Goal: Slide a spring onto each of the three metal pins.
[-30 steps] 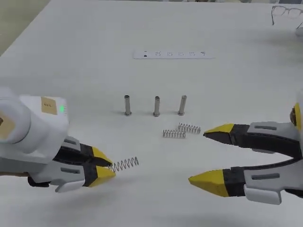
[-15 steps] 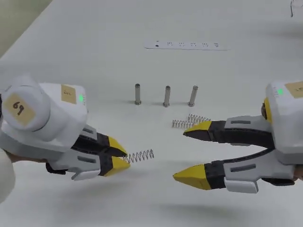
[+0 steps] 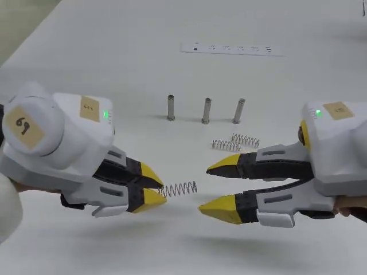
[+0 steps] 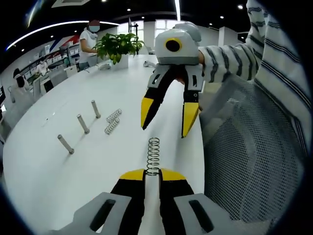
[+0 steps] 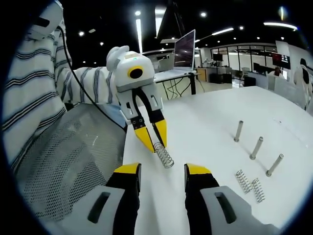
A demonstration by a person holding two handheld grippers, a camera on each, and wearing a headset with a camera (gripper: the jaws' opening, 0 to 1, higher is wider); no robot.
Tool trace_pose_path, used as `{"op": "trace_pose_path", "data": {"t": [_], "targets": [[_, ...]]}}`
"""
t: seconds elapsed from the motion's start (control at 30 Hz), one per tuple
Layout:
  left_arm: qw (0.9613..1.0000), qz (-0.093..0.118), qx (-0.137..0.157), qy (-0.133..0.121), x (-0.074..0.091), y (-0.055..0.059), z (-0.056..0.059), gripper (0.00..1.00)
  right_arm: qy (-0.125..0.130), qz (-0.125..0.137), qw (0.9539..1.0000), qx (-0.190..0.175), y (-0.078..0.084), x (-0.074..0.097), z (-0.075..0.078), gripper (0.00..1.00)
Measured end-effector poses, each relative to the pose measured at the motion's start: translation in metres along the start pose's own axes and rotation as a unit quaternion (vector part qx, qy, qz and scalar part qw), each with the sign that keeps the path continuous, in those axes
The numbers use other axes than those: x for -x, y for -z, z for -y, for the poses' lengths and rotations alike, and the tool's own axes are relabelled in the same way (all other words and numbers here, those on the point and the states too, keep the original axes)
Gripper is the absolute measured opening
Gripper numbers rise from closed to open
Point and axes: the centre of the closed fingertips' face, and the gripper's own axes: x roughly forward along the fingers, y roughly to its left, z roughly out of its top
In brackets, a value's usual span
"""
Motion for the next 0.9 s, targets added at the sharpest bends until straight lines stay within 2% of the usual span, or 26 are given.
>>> {"op": "trace_pose_path", "data": {"t": [0.07, 0.13, 0.27, 0.57, 0.73, 0.9], "targets": [[0.9998, -0.007, -0.018, -0.007, 0.001, 0.001, -0.001, 0.02, -0.007, -0.001, 1.0, -0.001, 0.004, -0.003, 0.002, 0.26], [0.9998, -0.006, -0.017, -0.005, 0.001, 0.0, 0.001, 0.02, -0.018, 0.006, 0.9998, -0.008, 0.002, -0.006, 0.0, 0.2], [0.9998, -0.004, -0.02, -0.001, 0.002, -0.002, 0.003, 0.02, -0.017, 0.006, 0.9998, -0.012, 0.001, -0.01, 0.002, 0.22], [0.9998, -0.008, -0.019, 0.005, 0.001, 0.0, 0.005, 0.02, -0.037, -0.003, 0.9992, -0.016, 0.006, -0.014, -0.003, 0.13], [0.9997, -0.008, -0.02, 0.008, -0.001, 0.0, 0.007, 0.02, -0.042, 0.005, 0.9988, -0.025, 0.003, -0.015, -0.005, 0.13], [0.9995, -0.014, -0.024, 0.014, -0.002, 0.002, 0.009, 0.02, -0.048, -0.001, 0.9985, -0.025, 0.007, -0.015, -0.007, 0.09]]}}
